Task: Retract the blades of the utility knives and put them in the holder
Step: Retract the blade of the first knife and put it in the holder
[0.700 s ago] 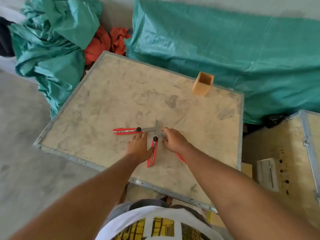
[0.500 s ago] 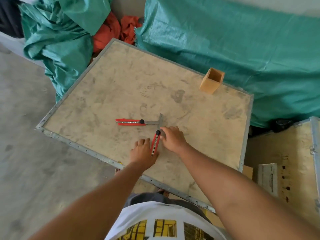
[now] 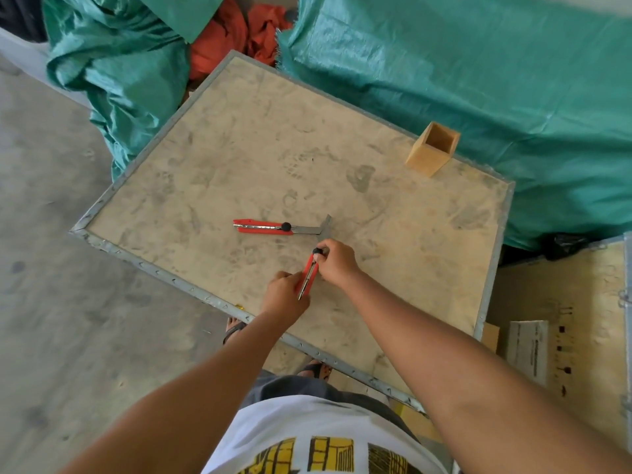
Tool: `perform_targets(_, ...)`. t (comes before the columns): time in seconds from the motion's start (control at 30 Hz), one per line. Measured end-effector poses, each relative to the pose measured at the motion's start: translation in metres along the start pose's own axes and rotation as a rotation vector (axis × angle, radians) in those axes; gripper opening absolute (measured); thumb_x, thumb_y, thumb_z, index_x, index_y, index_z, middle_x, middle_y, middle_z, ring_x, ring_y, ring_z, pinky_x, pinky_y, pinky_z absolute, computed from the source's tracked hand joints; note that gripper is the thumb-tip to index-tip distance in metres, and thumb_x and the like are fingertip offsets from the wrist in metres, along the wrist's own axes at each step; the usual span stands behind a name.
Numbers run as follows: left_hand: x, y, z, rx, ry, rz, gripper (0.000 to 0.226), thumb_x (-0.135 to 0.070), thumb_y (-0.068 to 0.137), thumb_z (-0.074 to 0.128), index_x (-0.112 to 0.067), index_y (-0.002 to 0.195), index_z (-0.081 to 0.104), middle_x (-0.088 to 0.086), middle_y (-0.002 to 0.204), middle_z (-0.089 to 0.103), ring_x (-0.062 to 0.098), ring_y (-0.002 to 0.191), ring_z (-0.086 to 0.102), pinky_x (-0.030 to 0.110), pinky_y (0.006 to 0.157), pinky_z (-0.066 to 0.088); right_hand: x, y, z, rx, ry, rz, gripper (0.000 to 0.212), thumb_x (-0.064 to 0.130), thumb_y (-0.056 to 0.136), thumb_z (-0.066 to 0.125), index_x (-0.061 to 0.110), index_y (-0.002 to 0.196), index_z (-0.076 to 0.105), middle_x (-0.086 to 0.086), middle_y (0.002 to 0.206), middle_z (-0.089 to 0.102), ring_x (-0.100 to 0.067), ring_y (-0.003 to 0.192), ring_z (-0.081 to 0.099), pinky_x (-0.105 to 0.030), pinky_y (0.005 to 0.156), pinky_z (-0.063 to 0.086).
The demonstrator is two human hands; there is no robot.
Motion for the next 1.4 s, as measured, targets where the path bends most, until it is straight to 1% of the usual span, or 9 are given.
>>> perform_targets(0.13, -0.001, -0.004, -0.002, 0.019, -0.055, 0.054, 0.049, -0.015, 0.080, 0.070, -0.016, 0.128, 0.062, 0.010, 0.103, 0.064, 0.027, 0.090, 0.062, 0.024, 0.073, 0.041, -0.019, -0.007, 0.001, -0.089, 0.237, 0.091, 0.011, 0.011, 0.092, 0.069, 0.017, 0.101, 0.069, -0.010, 0.100, 0.072, -0.030, 0.088, 0.075, -0.048, 0.078, 0.064)
perform_targets(0.33, -0.012, -0.007, -0.015, 0.148, -0.107, 0.119, 0.062, -0.023, 0.086, 0.072, -0.025, 0.143, 0.047, 0.000, 0.114, 0.066, 0.014, 0.094, 0.061, 0.022, 0.079, 0.045, -0.015, -0.035, -0.030, -0.181, 0.413, 0.080, 0.015, 0.010, 0.094, 0.068, 0.020, 0.105, 0.070, -0.003, 0.096, 0.073, -0.025, 0.078, 0.078, -0.041, 0.071, 0.066)
perform_targets(0.47, -0.034, 0.001, -0.038, 0.268, -0.158, 0.187, 0.064, -0.018, 0.089, 0.070, -0.035, 0.144, 0.044, -0.010, 0.117, 0.066, 0.015, 0.092, 0.065, 0.013, 0.072, 0.048, 0.003, -0.042, -0.070, -0.257, 0.508, 0.034, 0.015, 0.011, 0.095, 0.068, 0.013, 0.109, 0.072, -0.002, 0.103, 0.072, -0.017, 0.075, 0.074, -0.021, 0.056, 0.060)
perform_targets(0.6, -0.064, 0.011, -0.072, 0.283, -0.214, 0.310, 0.065, -0.007, 0.085, 0.072, -0.038, 0.139, 0.051, -0.013, 0.110, 0.071, 0.015, 0.076, 0.066, 0.030, 0.077, 0.059, 0.029, -0.046, -0.108, -0.302, 0.552, -0.072, 0.023, 0.011, 0.094, 0.071, 0.010, 0.116, 0.074, -0.007, 0.108, 0.075, -0.016, 0.080, 0.077, -0.024, 0.064, 0.063)
perform_targets(0.77, -0.093, 0.020, -0.110, 0.262, -0.407, 0.369, 0.060, 0.005, 0.083, 0.071, -0.027, 0.132, 0.059, -0.010, 0.104, 0.075, 0.011, 0.065, 0.063, 0.033, 0.078, 0.062, 0.055, -0.050, -0.143, -0.285, 0.654, -0.145, 0.028, 0.007, 0.091, 0.074, 0.006, 0.120, 0.074, -0.008, 0.110, 0.076, -0.011, 0.078, 0.076, -0.031, 0.070, 0.066)
perform_targets(0.9, -0.105, 0.030, -0.128, 0.266, -0.571, 0.340, 0.050, 0.003, 0.085, 0.070, -0.024, 0.126, 0.065, -0.018, 0.094, 0.076, 0.007, 0.065, 0.057, 0.028, 0.074, 0.061, 0.072, -0.054, -0.149, -0.195, 0.598, -0.185, 0.029, 0.007, 0.091, 0.074, 0.009, 0.119, 0.074, -0.008, 0.112, 0.077, -0.016, 0.094, 0.077, -0.033, 0.073, 0.066)
perform_targets(1.07, -0.119, 0.039, -0.140, 0.304, -0.710, 0.315, 0.043, 0.001, 0.087, 0.070, -0.023, 0.122, 0.069, -0.005, 0.097, 0.076, 0.012, 0.067, 0.052, 0.021, 0.069, 0.056, 0.086, -0.054, -0.162, -0.216, 0.433, -0.266, 0.029, 0.012, 0.092, 0.073, 0.014, 0.121, 0.075, -0.005, 0.117, 0.076, -0.009, 0.091, 0.072, -0.020, 0.068, 0.061)
perform_targets(1.27, -0.140, 0.048, -0.146, 0.330, -0.770, 0.343, 0.041, 0.001, 0.088, 0.067, -0.019, 0.125, 0.068, 0.003, 0.107, 0.077, 0.019, 0.086, 0.063, 0.028, 0.076, 0.058, 0.101, -0.059, -0.175, -0.193, 0.238, -0.344, 0.027, 0.014, 0.086, 0.080, 0.015, 0.113, 0.079, -0.001, 0.117, 0.072, -0.012, 0.108, 0.067, -0.023, 0.095, 0.053)
perform_targets(1.4, -0.155, 0.051, -0.152, 0.320, -0.768, 0.363, 0.040, -0.001, 0.089, 0.067, -0.022, 0.123, 0.068, -0.005, 0.109, 0.077, 0.019, 0.100, 0.072, 0.026, 0.074, 0.060, 0.108, -0.064, -0.188, -0.233, 0.205, -0.370, 0.031, 0.016, 0.088, 0.078, 0.020, 0.119, 0.076, 0.006, 0.116, 0.068, -0.006, 0.097, 0.064, -0.012, 0.079, 0.050)
Point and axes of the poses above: each hand's wrist, its own y-axis towards the middle knuckle, its own z-axis out of the palm, x = y × z, the point moved 7 cm from there along y, towards the middle knuckle
